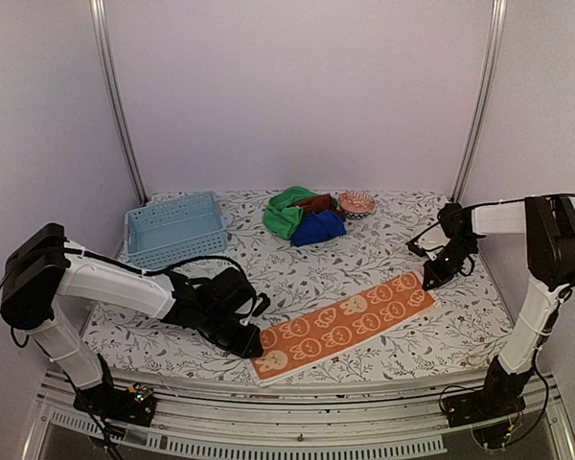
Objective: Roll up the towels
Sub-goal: Adjust the towel at the center of the board, then pick up the towel from the center of the board.
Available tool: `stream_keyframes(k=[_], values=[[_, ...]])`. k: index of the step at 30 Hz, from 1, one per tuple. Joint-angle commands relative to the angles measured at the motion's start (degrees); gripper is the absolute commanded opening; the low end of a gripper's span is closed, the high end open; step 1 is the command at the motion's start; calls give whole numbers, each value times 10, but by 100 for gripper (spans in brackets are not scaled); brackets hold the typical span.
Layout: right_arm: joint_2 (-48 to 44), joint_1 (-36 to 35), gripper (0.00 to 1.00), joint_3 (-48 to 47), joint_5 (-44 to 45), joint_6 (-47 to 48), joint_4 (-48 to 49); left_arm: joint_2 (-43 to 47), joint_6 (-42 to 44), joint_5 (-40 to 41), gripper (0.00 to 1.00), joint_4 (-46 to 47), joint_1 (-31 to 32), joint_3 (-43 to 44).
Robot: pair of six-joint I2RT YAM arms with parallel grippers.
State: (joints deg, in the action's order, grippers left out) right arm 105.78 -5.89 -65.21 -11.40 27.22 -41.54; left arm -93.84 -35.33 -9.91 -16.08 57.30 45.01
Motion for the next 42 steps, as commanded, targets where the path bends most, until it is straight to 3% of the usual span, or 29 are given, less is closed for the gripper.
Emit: stream_keyframes(k=[1, 9, 14, 28, 33, 36, 42], values=[[-37, -5, 2, 2, -13, 3, -18, -16, 11, 49, 17, -87, 5, -1], [-82, -5, 2, -47, -42, 8, -70, 11, 19, 68, 18, -73, 5, 14], [-86, -6, 2, -71, -48, 3, -82, 25, 30, 75, 26, -73, 5, 27], [-25, -5, 3, -18, 1, -13, -57, 17, 32, 89, 26, -73, 4, 14], [-20, -5, 20, -18, 25, -19, -48, 16, 31, 91, 26, -72, 4, 14], [-16, -5, 39, -25, 24, -26, -45, 16, 31, 91, 26, -72, 4, 14], [3, -5, 43, -27, 24, -28, -29, 11, 32, 90, 26, -73, 3, 17]])
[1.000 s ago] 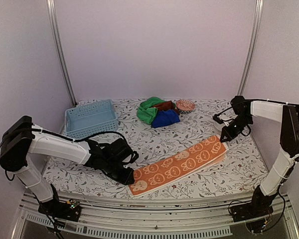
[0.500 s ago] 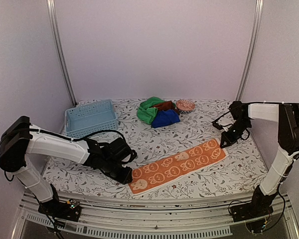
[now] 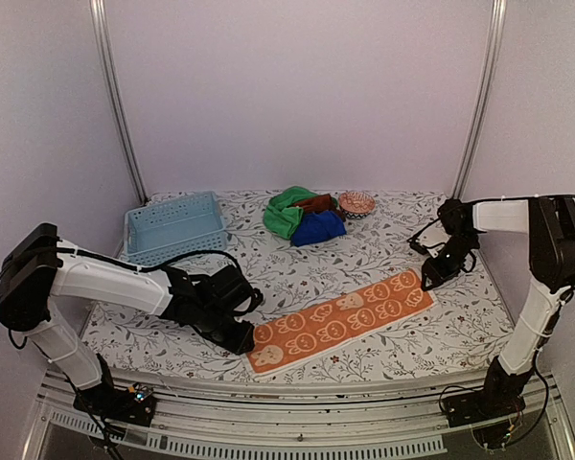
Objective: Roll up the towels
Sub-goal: Pick up the towel from the center of the board.
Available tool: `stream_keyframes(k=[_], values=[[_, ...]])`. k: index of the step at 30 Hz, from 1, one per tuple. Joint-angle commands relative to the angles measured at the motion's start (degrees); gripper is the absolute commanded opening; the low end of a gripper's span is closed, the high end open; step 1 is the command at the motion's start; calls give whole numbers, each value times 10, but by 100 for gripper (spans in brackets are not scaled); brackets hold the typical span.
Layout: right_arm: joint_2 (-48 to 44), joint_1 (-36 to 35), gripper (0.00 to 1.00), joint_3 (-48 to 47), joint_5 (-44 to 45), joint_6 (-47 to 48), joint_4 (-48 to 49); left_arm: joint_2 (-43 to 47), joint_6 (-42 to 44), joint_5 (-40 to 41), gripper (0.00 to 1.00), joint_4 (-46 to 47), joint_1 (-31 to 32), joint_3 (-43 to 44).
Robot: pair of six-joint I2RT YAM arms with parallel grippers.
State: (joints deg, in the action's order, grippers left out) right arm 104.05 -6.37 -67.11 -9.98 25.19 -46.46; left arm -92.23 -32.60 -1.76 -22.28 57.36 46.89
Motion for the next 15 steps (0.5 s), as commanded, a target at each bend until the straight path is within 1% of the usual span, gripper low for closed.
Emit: stream_keyframes(k=[1, 6, 7, 11, 13, 15], values=[[24, -1, 43, -8, 9, -8, 23, -6, 5, 9, 26, -10, 3, -1], [38, -9, 37, 12, 33, -7, 45, -6, 5, 12, 26, -10, 2, -2], [41, -9, 34, 16, 35, -6, 46, -6, 5, 13, 26, -10, 2, -2], [48, -10, 16, 27, 16, -4, 43, -7, 5, 14, 26, -10, 3, -1], [45, -9, 10, 25, -7, -4, 38, -8, 5, 16, 26, -10, 2, 0], [37, -9, 8, 20, -39, -1, 28, -7, 6, 16, 26, -11, 2, 3]])
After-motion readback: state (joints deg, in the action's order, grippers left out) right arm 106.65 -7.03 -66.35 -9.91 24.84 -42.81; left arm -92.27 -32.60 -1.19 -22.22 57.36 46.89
